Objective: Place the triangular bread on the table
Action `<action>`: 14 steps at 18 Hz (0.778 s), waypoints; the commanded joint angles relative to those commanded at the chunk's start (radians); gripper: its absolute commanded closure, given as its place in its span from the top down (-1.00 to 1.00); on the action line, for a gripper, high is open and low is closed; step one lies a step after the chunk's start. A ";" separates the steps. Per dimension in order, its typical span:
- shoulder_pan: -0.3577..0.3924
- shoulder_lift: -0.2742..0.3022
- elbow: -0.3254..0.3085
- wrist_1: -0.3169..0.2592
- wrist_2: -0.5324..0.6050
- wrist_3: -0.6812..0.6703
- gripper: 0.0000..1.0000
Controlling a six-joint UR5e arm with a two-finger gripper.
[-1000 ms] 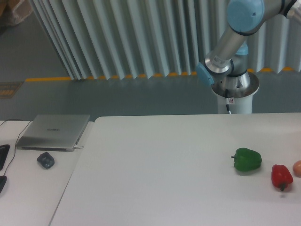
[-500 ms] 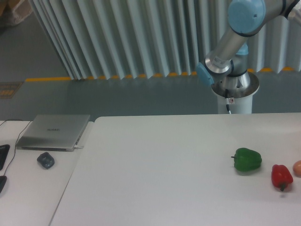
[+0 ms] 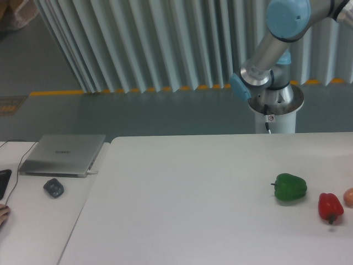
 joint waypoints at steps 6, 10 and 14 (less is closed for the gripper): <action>-0.008 0.152 -0.024 -0.199 -0.061 -0.082 -1.00; -0.124 0.177 -0.066 -0.198 -0.064 -0.279 -1.00; -0.253 0.137 -0.092 -0.119 -0.049 -0.506 -1.00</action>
